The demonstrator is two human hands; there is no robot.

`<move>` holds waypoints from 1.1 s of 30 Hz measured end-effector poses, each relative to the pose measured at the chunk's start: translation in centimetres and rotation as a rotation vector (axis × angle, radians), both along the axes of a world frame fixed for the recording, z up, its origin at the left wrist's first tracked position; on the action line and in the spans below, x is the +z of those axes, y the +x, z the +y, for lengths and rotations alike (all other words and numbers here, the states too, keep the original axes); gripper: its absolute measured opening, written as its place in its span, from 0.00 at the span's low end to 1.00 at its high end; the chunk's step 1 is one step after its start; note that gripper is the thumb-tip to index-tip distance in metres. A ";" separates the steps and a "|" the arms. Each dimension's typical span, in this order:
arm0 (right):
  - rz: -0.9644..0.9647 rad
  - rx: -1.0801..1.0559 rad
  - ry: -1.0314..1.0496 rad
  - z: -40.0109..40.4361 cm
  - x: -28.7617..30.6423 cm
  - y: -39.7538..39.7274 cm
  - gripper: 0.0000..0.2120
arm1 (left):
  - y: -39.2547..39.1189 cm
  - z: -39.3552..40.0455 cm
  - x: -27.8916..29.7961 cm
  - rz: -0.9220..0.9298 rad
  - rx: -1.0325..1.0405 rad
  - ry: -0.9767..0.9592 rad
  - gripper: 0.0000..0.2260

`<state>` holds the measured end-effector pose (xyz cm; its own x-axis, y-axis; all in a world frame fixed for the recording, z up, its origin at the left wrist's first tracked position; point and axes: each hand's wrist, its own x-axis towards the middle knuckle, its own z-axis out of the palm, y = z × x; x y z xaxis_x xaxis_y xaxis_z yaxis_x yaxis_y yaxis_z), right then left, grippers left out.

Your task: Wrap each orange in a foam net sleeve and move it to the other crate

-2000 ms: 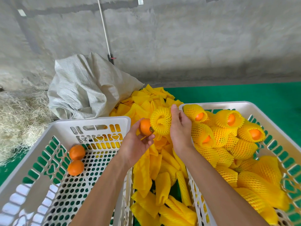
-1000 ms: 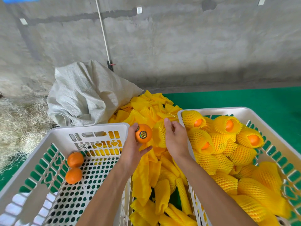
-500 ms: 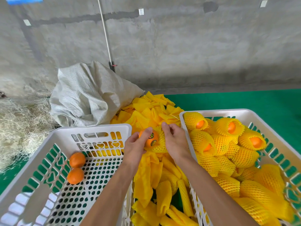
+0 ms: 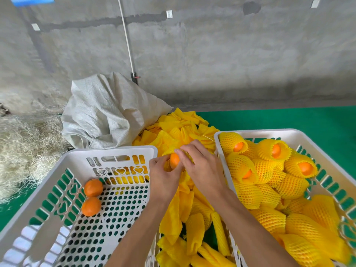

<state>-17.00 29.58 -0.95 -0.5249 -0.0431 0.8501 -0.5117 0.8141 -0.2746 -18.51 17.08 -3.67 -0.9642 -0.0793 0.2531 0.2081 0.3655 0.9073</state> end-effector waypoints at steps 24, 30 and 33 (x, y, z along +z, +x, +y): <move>-0.558 -0.078 -0.626 2.0 -1.2 -1.6 0.37 | 0.5 0.3 -0.2 -0.086 -0.393 0.414 0.17; -0.079 -0.486 -0.075 5.2 0.8 -1.3 0.26 | 0.4 0.1 -1.2 -0.027 -0.302 0.206 0.08; -0.063 -0.633 -0.068 7.3 2.0 -1.2 0.25 | 0.5 0.2 -1.2 -0.094 -0.285 0.095 0.09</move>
<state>-18.23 36.88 1.04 -0.4799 0.3445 0.8068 0.0811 0.9332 -0.3502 -18.05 17.32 -4.84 -0.9698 0.1786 0.1662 0.2037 0.2176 0.9545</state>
